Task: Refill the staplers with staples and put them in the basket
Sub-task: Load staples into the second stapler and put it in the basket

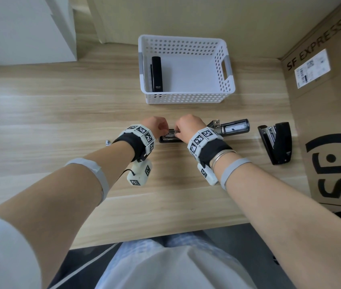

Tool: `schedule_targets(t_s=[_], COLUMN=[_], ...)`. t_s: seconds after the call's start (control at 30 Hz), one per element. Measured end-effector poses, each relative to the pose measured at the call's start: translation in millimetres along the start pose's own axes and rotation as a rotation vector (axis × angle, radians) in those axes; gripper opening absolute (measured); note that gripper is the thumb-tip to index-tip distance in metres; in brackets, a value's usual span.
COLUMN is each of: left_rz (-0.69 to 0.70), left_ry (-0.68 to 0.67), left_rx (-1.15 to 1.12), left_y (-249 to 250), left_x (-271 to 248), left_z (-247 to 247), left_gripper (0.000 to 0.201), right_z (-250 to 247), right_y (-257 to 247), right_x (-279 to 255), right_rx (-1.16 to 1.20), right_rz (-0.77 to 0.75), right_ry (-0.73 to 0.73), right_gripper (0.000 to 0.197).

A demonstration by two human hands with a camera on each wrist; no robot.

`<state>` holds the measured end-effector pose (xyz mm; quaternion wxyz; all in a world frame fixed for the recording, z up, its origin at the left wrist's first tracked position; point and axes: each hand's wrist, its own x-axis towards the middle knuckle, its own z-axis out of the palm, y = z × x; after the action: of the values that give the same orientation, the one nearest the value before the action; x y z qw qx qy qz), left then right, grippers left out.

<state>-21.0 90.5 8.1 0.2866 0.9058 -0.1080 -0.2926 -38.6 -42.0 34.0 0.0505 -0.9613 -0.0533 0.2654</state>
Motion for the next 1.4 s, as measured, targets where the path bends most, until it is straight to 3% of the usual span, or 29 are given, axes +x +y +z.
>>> schedule_targets(t_s=[0.17, 0.27, 0.43, 0.6, 0.93, 1.23, 1.4], left_rz=[0.004, -0.029, -0.12, -0.138, -0.103, -0.018, 0.009], left_ry=[-0.005, 0.066, 0.047, 0.002, 0.028, 0.065, 0.024], left_rx=[-0.009, -0.034, 0.096, 0.163, 0.278, 0.06, -0.086], left_y=[-1, -9, -30, -49, -42, -19, -1], left_x=[1, 0, -5, -9, -1, 1, 2], left_z=[-3, -11, -30, -27, -15, -20, -15], left_gripper=[0.021, 0.023, 0.04, 0.035, 0.027, 0.026, 0.029], right_z=[-2, -3, 2, -2, -2, -8, -11], right_y=[1, 0, 0, 2, 2, 3, -6], right_x=[7, 12, 13, 12, 11, 3, 3], right_rx=[0.073, 0.137, 0.095, -0.01, 0.035, 0.19, 0.194], right_rz=[0.033, 0.079, 0.1, 0.122, 0.106, 0.017, -0.017], right_ry=[-0.075, -0.092, -0.081, -0.072, -0.022, 0.097, 0.092], right_gripper=[0.024, 0.017, 0.019, 0.022, 0.017, 0.021, 0.025])
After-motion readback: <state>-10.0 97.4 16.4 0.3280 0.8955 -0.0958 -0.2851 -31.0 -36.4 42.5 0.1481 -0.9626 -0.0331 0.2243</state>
